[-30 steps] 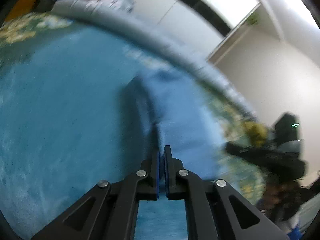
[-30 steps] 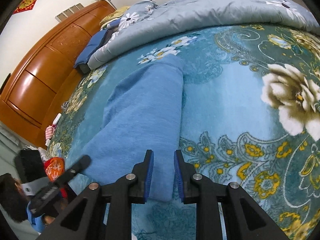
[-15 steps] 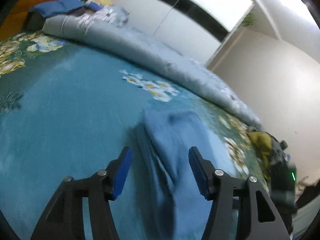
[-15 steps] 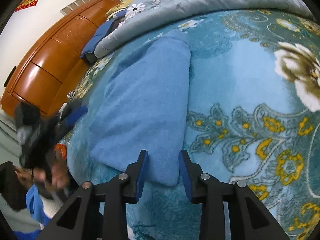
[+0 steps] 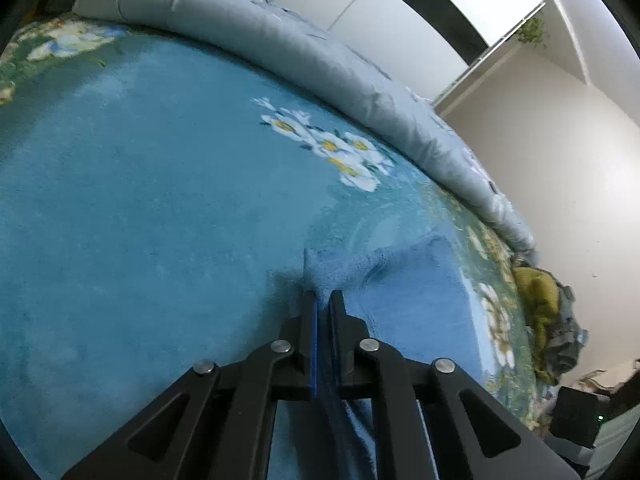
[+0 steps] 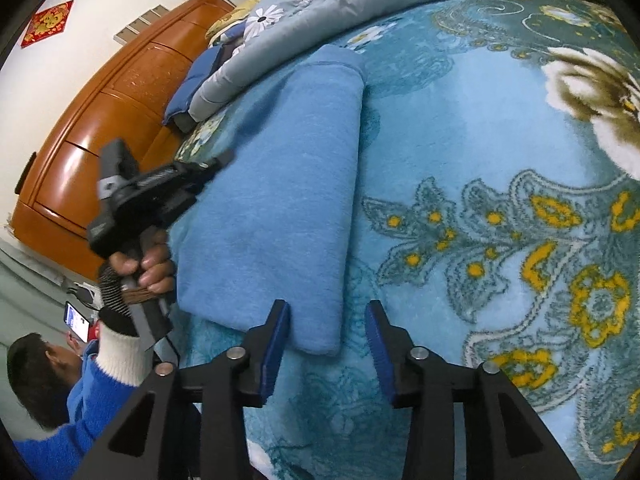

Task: Fold clothes

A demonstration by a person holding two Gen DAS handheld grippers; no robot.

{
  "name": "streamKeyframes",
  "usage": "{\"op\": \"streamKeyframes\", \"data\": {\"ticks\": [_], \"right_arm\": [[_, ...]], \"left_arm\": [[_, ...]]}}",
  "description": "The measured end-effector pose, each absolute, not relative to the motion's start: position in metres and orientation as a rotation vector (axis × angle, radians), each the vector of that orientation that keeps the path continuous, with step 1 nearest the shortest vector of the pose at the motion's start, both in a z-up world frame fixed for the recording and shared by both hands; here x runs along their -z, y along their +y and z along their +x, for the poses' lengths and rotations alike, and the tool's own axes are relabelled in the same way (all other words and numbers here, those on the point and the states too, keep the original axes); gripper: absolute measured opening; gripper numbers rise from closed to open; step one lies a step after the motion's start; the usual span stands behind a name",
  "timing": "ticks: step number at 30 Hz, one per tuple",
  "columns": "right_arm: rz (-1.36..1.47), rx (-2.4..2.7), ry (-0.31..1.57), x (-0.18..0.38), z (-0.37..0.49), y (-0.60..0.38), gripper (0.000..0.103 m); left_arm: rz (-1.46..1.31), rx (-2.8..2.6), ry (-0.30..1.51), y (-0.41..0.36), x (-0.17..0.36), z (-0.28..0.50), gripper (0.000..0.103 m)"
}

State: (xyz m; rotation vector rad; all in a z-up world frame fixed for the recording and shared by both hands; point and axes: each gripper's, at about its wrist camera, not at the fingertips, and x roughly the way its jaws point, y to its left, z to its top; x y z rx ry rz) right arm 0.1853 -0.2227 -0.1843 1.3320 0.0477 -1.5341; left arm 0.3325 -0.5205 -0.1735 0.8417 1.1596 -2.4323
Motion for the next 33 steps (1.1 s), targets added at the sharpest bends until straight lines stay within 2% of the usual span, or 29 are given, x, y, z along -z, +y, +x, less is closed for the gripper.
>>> {"op": "streamKeyframes", "data": {"ticks": [1,2,3,4,9,12,13,15,16,19,25,27,30,33], "right_arm": [[1.332,1.534,0.047,0.185,0.185,-0.223,0.044],[1.332,1.534,0.044,0.186,0.185,-0.222,0.044],[1.333,1.532,0.037,0.186,0.185,-0.222,0.044],[1.334,1.531,0.031,0.187,0.184,-0.222,0.044],[1.323,1.508,-0.008,0.188,0.186,-0.225,0.045],[1.334,1.495,-0.039,0.190,0.187,-0.225,0.040],[1.337,1.492,-0.048,0.191,0.187,-0.225,0.036],[1.349,1.474,-0.080,0.192,0.185,-0.224,0.020],[1.358,1.451,-0.110,0.192,0.182,-0.224,0.019],[1.358,1.393,-0.138,0.184,0.166,-0.220,0.015],[1.216,1.408,-0.003,0.119,0.086,-0.195,0.014],[1.194,1.399,0.038,0.108,0.063,-0.187,0.014],[1.244,1.416,0.075,0.125,0.045,-0.178,0.014],[1.314,1.428,0.080,0.155,0.038,-0.174,0.014]], "left_arm": [[0.824,2.450,1.177,-0.521,0.171,0.334,0.013],[0.823,2.450,1.180,-0.521,0.171,0.334,0.033],[0.827,2.443,1.181,-0.522,0.171,0.333,0.061],[0.832,2.437,1.181,-0.523,0.170,0.332,0.069],[0.984,2.388,1.197,-0.522,0.188,0.311,0.069],[0.962,2.416,1.191,-0.515,0.189,0.309,0.067],[0.964,2.412,1.205,-0.514,0.190,0.308,0.050],[0.963,2.395,1.212,-0.510,0.189,0.307,0.035],[0.953,2.387,1.203,-0.507,0.186,0.308,0.027],[0.915,2.384,1.202,-0.495,0.171,0.314,0.020],[0.804,2.511,1.312,-0.427,0.147,0.332,0.020],[0.823,2.531,1.289,-0.401,0.154,0.328,0.020],[0.881,2.512,1.222,-0.377,0.171,0.318,0.021],[0.868,2.462,1.257,-0.375,0.182,0.322,0.027]]}}
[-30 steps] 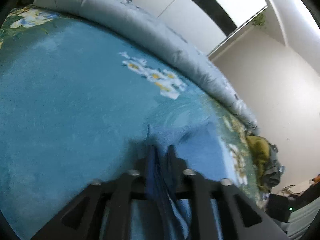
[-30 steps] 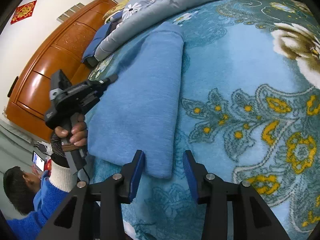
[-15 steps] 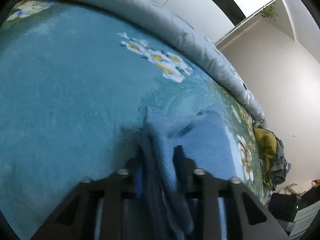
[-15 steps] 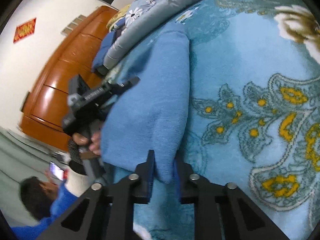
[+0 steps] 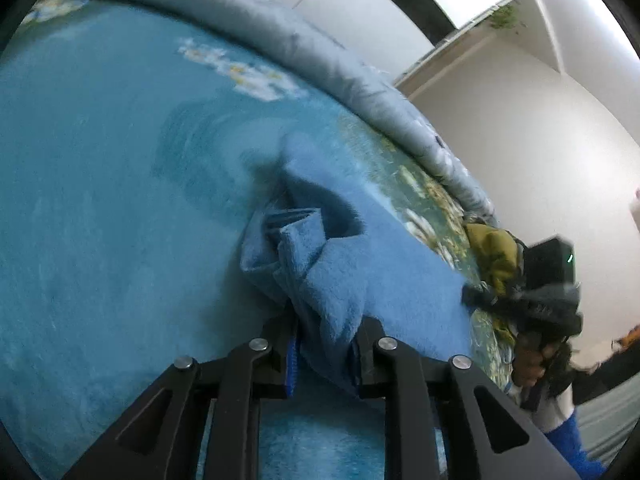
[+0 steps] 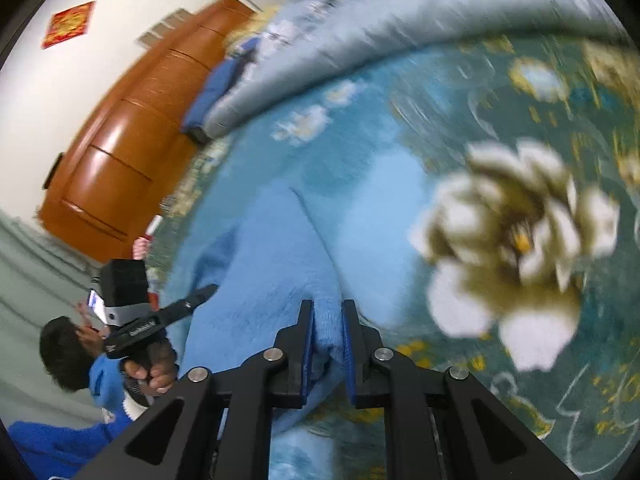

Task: Fold clothes

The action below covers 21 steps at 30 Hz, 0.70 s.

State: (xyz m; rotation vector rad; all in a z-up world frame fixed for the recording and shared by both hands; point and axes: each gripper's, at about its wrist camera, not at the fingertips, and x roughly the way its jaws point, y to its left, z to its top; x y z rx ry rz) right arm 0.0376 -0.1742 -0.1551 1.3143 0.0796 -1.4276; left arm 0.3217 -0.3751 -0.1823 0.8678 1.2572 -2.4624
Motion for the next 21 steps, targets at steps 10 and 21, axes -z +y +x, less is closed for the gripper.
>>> {"op": "streamKeyframes", "data": {"ticks": [10,21], "right_arm": [[1.367,1.460,-0.189,0.198,0.037,-0.142,0.034],[1.351,1.514,-0.304,0.194,0.050,-0.137,0.040]], "left_arm": [[0.736,2.383,1.343,-0.398,0.183,0.331,0.056],[0.836,2.296,1.352,-0.400,0.189,0.307,0.024]]}}
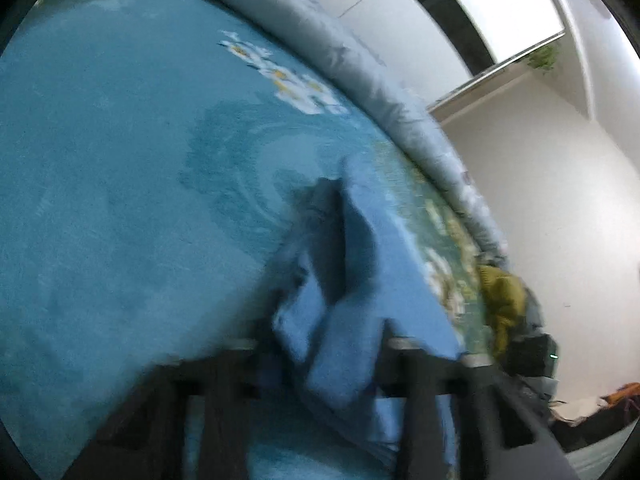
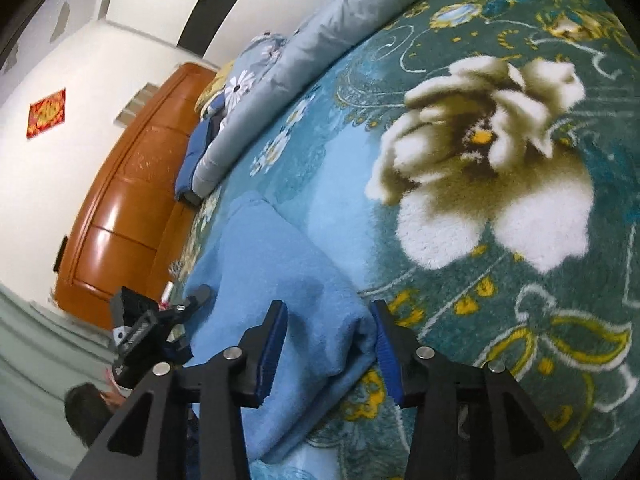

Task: Fold clothes

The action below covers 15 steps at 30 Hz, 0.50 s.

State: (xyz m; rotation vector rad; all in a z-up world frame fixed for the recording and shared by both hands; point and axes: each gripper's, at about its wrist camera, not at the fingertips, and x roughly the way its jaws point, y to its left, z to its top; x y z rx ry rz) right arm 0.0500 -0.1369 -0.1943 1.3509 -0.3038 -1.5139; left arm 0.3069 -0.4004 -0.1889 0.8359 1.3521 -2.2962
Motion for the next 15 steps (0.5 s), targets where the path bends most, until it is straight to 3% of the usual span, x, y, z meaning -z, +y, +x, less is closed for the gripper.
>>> {"op": "streamKeyframes", "data": {"ticks": [1,3,15], "right_arm": [[1.361,1.508,-0.331,0.195,0.050,-0.134,0.035],[1.385,1.490,-0.384,0.195,0.049,-0.129,0.015],[1.319,1.504,-0.306,0.139,0.072,-0.130,0.012]], "left_arm": [[0.835,2.283,1.342,-0.400,0.188,0.307,0.021],[0.826,2.273,1.307,-0.394,0.182,0.308,0.019],[0.709,2.433,1.107,-0.388,0.122,0.333,0.015]]}}
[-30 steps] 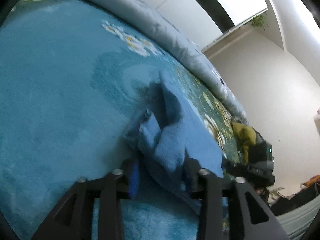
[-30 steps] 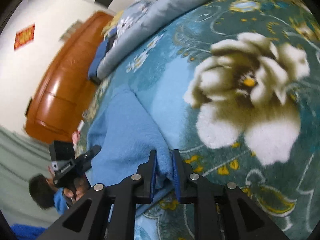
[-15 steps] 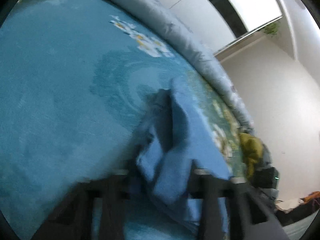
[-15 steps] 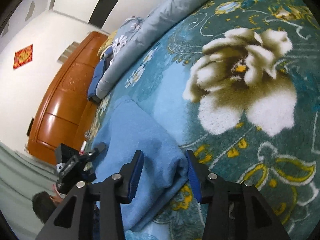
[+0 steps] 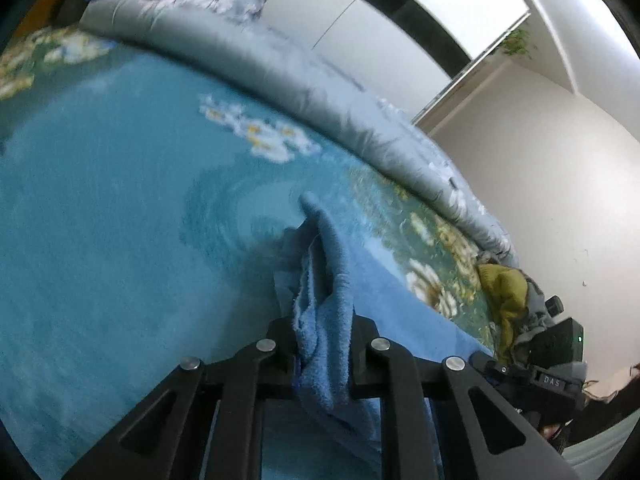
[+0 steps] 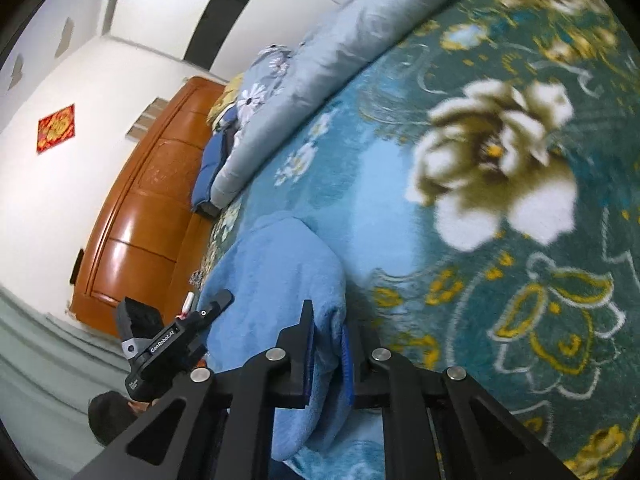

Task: Fold clothes

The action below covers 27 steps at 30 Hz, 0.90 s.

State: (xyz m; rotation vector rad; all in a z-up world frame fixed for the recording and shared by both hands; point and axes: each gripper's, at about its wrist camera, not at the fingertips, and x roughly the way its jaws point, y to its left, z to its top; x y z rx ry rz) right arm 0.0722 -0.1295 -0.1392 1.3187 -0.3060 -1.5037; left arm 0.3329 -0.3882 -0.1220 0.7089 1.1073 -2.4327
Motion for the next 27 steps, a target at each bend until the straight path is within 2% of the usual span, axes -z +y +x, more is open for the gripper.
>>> {"op": "streamKeyframes", "data": {"ticks": [5,14,20,24,27], "right_arm": [[1.340,1.484,-0.172,0.120,0.088,-0.197,0.012],[1.313,1.332,-0.074,0.108,0.140,-0.385,0.012],[1.293,1.233,0.008,0.109,0.181,-0.508,0.012],[1.303,1.193,0.050,0.126,0.207,-0.572,0.012],[1.292,1.193,0.095,0.143,0.222,-0.601,0.012]], "left_arm": [[0.616,2.433,1.044,-0.445,0.105,0.369,0.015],[0.562,2.258,0.862,-0.584,0.080,0.440,0.015],[0.479,2.140,0.849,-0.659,0.071,0.488,0.014],[0.462,2.053,0.838,-0.688,0.087,0.521,0.014],[0.449,1.997,0.935,-0.699,0.115,0.542,0.014]]}}
